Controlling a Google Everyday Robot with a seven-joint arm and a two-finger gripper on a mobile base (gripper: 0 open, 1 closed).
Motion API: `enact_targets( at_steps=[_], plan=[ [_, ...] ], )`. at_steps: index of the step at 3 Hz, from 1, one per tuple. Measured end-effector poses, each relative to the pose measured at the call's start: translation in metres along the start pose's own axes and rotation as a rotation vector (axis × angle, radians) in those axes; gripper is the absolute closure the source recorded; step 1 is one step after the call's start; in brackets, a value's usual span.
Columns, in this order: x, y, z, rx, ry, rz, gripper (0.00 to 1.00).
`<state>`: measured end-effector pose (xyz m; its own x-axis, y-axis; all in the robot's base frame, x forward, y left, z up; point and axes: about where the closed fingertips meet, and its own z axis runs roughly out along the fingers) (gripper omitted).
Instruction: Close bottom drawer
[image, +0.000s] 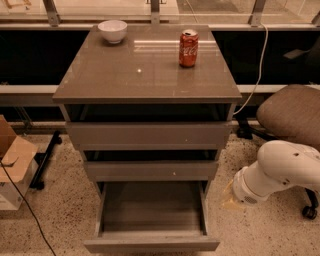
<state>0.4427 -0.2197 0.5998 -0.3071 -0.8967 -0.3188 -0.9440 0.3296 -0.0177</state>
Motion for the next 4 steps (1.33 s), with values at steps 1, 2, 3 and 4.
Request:
enact_targets(
  at_steps=[1,2,3,4],
  plan=[
    [0.018,0.000,0.036,-0.030,0.006,0.026,1.00],
    [0.018,0.000,0.037,-0.030,0.006,0.026,1.00],
    [0.024,-0.001,0.059,-0.065,0.036,0.049,1.00],
    [0.030,0.003,0.088,-0.103,0.033,0.057,1.00]
  ],
)
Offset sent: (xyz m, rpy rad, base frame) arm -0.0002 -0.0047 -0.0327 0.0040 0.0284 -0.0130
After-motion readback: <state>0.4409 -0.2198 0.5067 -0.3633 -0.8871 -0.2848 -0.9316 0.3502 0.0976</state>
